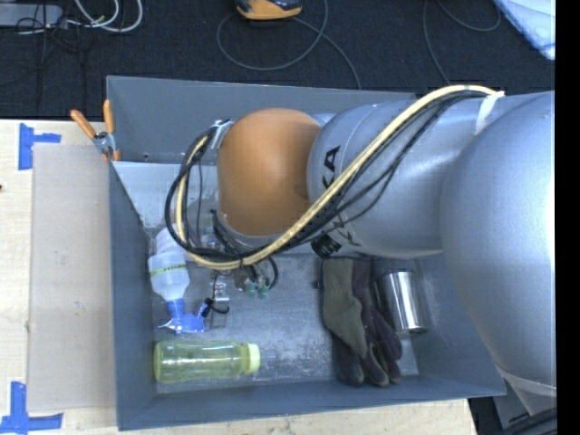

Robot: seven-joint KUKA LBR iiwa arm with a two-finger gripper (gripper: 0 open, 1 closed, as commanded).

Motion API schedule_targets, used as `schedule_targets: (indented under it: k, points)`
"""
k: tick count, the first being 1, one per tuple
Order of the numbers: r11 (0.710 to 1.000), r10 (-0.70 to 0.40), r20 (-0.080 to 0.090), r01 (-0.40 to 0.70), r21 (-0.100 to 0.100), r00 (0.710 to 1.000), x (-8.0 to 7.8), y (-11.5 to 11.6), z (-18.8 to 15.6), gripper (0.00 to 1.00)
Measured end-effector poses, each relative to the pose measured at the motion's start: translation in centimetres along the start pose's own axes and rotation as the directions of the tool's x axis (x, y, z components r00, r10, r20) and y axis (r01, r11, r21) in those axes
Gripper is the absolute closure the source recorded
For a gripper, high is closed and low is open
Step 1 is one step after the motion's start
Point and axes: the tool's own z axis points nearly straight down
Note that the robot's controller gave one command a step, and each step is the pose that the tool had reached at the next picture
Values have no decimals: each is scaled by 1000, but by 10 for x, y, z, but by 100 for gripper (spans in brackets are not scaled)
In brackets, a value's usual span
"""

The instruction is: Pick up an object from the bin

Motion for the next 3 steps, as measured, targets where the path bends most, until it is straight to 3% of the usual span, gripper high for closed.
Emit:
schedule_targets:
  k: [1, 2, 3]
  points:
    - [1000, 4, 8, -4, -2, 1000, -2, -1, -5, 0]
    - [1000, -21, 8, 21, -1, 1000, 19, 19, 48, 0]
    - [999, -47, -2, 47, 0, 999, 24, 25, 66, 0]
